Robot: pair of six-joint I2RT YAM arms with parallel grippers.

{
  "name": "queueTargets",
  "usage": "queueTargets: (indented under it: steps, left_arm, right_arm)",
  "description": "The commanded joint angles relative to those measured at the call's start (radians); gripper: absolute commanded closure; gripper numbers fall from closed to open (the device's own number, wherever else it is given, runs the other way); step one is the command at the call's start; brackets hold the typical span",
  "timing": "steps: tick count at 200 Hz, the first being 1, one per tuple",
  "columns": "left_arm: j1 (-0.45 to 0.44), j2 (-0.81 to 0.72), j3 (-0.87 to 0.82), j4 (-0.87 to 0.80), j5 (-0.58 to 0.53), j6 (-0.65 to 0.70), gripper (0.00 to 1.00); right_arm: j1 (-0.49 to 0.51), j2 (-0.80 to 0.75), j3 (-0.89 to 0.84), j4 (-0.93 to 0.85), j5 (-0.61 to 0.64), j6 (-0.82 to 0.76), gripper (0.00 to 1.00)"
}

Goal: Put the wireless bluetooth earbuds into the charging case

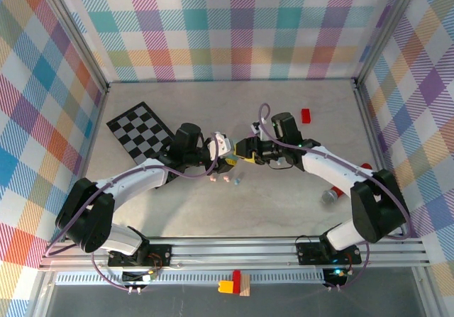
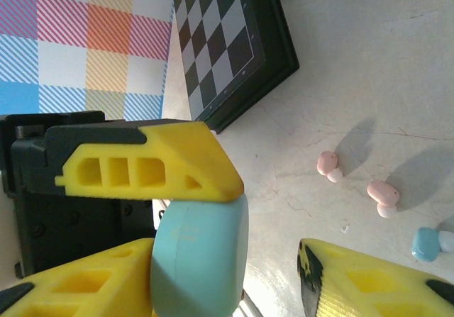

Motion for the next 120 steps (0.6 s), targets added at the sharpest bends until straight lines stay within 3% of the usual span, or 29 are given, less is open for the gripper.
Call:
queueTargets:
  steps: [1,43,64,92,107,120]
  left_arm:
    - [-0.012,-0.015,0.016,0.037,0.024,0.006,0.55]
    - [-0.014,-0.013,0.011,0.056,0.018,-0.002,0.55]
    - [-0.015,-0.026,-0.028,0.138,-0.016,-0.030,0.48]
    - [-0.015,-0.050,-0.080,0.290,-0.009,-0.107,0.23]
    - [-0.015,-0.090,-0.131,0.419,0.004,-0.168,0.05]
    - [-0.014,-0.114,-0.170,0.537,-0.004,-0.223,0.00]
  right_arm:
    - [0.016,0.022,0.029,0.020,-0.036,0.005,0.47]
    - [0.016,-0.001,0.021,0.010,0.007,0.011,0.68]
    - [0.011,-0.027,0.026,-0.008,0.017,0.023,0.78]
    - [-0.014,-0.081,0.019,0.018,-0.015,0.078,0.84]
    - [-0.041,-0.123,0.009,0.028,-0.038,0.115,0.87]
    - [-0.069,-0.168,-0.008,0.059,-0.071,0.165,0.88]
